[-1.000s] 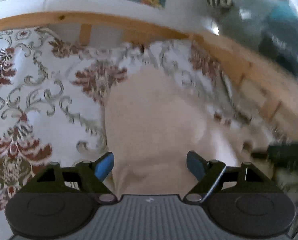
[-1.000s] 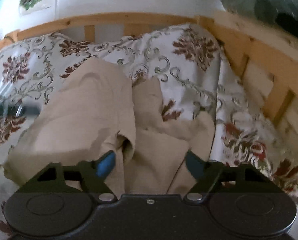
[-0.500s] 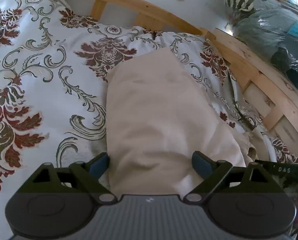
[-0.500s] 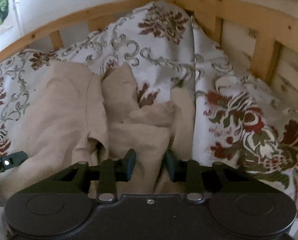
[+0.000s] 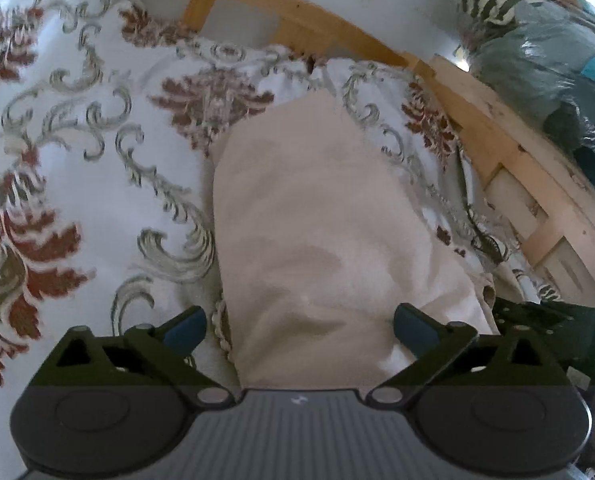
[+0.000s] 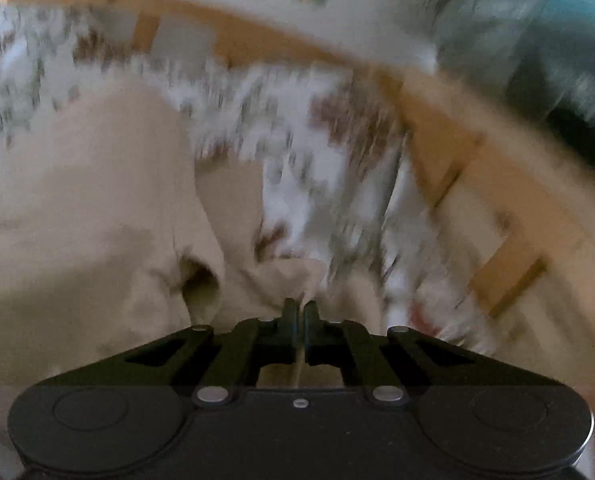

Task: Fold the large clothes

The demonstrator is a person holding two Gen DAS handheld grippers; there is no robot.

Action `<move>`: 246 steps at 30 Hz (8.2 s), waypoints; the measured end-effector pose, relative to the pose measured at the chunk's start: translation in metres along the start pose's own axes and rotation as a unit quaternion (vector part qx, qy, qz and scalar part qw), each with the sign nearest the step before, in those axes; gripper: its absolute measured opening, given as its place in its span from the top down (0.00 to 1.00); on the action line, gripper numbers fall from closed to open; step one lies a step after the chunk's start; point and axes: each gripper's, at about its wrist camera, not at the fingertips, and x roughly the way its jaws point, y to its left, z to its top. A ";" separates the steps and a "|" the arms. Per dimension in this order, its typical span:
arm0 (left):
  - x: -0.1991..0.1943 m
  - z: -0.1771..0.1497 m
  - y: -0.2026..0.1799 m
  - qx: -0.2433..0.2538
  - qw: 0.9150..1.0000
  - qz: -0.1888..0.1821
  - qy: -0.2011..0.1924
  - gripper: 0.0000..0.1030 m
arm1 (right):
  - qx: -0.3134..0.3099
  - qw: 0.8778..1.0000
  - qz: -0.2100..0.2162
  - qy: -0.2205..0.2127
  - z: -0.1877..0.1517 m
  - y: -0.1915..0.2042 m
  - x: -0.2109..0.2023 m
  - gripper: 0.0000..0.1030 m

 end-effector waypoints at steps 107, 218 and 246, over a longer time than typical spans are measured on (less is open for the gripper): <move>0.025 0.133 0.102 0.060 0.971 0.231 0.001 0.00 | 0.089 0.982 0.154 -0.056 0.060 0.117 -0.031 0.01; -0.300 -0.102 0.002 0.079 0.958 0.257 -0.104 0.01 | 0.161 0.963 0.174 -0.128 -0.054 0.109 -0.285 0.01; -0.299 -0.104 -0.001 0.081 0.960 0.247 -0.108 0.01 | 0.154 0.965 0.173 -0.124 -0.054 0.110 -0.283 0.01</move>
